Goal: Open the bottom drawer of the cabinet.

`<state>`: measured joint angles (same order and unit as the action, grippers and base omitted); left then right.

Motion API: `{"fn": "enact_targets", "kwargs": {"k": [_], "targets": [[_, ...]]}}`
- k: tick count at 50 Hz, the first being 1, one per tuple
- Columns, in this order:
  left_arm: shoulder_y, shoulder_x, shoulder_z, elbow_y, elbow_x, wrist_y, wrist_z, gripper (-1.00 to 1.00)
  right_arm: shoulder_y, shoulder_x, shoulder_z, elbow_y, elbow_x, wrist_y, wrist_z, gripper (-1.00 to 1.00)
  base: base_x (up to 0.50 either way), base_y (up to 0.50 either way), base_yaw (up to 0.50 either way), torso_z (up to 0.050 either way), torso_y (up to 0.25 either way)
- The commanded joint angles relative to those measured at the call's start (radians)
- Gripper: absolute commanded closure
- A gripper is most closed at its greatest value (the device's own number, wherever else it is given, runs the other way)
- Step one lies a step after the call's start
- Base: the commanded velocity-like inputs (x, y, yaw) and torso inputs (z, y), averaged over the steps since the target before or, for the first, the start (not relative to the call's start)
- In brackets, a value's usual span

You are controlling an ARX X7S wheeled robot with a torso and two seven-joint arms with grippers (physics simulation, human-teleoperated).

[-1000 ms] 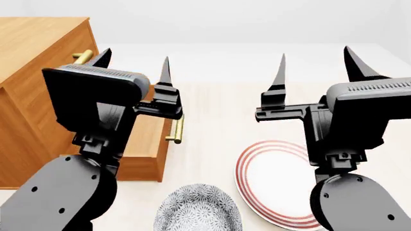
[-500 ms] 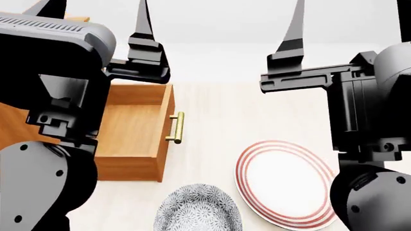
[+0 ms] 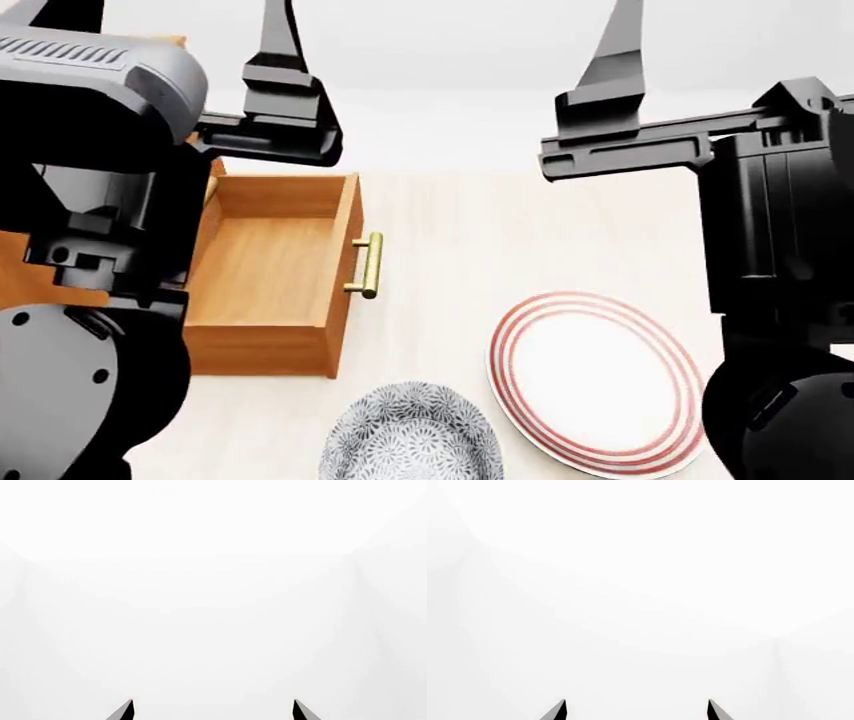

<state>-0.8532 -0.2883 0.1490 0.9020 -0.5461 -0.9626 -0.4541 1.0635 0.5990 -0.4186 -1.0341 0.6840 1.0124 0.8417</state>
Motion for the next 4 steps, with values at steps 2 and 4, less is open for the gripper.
{"fn": "enact_targets", "kwargs": {"k": [2,4], "targets": [[0.014,-0.006,0.011,-0.005,0.007,0.024,-0.004,-1.0,0.003,0.036,-0.043,0.018,0.021,-0.056,0.038,-1.0,0.0,0.0,0.0,0.0,0.0],[0.016,-0.007,0.014,-0.008,0.009,0.028,-0.004,-1.0,0.001,0.037,-0.046,0.022,0.019,-0.064,0.037,-1.0,0.0,0.0,0.0,0.0,0.0]]}}
